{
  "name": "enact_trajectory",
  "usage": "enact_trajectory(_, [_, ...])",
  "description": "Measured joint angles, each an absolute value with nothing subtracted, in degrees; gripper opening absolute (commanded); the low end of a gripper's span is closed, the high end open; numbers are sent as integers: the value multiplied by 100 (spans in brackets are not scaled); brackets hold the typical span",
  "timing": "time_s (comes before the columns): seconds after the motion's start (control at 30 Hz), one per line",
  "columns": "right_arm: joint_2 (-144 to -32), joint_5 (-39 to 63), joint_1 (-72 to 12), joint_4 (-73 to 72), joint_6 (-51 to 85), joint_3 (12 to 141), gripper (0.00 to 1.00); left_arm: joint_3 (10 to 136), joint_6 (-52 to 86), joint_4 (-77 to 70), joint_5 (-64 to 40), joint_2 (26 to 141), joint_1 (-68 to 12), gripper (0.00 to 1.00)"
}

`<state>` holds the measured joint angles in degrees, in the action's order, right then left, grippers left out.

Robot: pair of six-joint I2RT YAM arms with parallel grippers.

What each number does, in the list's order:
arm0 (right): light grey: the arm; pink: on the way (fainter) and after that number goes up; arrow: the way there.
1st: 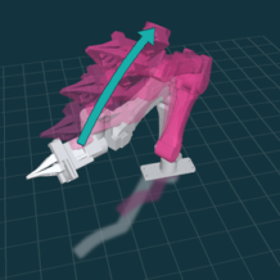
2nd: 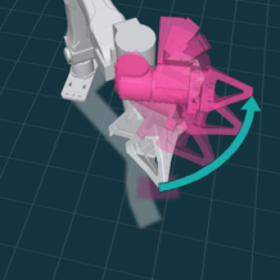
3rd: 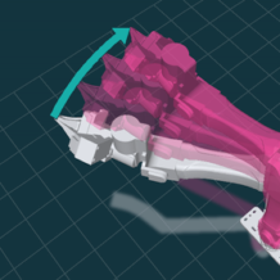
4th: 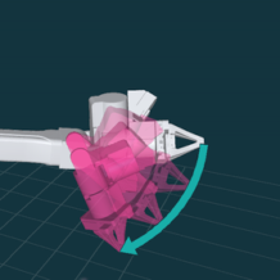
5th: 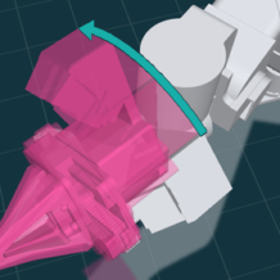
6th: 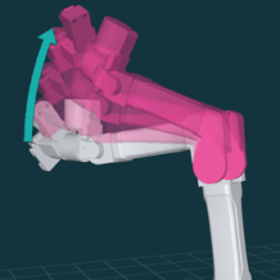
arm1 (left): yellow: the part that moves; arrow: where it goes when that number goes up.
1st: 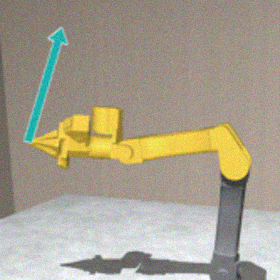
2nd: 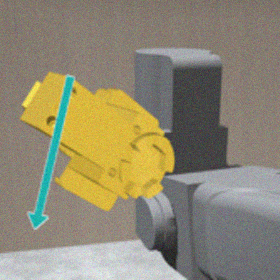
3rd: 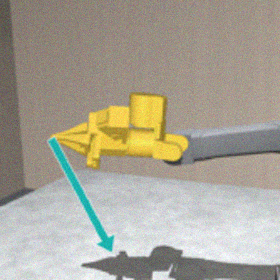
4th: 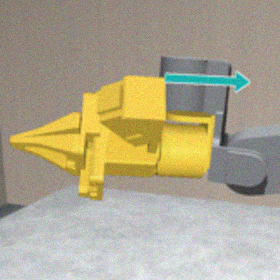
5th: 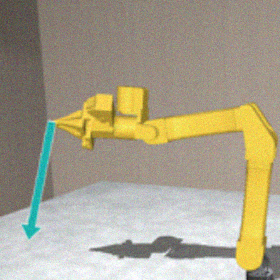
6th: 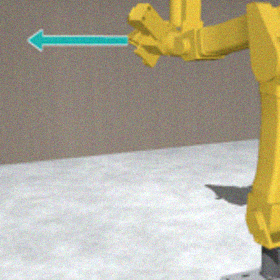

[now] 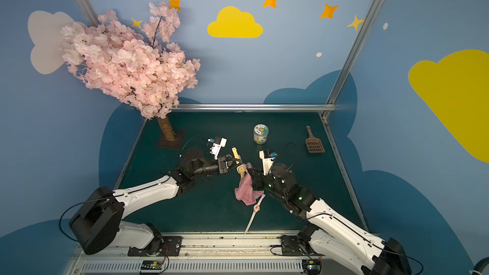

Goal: Wipe the watch dial
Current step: Wipe the watch, then place the watch at the center of the board.

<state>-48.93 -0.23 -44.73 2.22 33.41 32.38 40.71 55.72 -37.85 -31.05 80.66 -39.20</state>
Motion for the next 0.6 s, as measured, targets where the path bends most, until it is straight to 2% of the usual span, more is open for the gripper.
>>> enact_trajectory(0.13, [-4451, -351, -4093, 895, 3199, 3264, 0, 4095, 5542, -3734, -3153, 8064, -3938, 3])
enact_trajectory(0.3, [-4062, -375, -2477, 1949, 2497, 4294, 0, 4423, 5360, -3420, -3201, 8064, -3929, 3])
enact_trajectory(0.43, [-4147, -154, -1337, 2117, 2058, 5341, 0, 4777, 5212, -3225, -3260, 8073, -3929, 3])
enact_trajectory(0.6, [-4160, 296, -589, 2091, 1955, 5205, 0, 5129, 5074, -3131, -3328, 8228, -3940, 3])
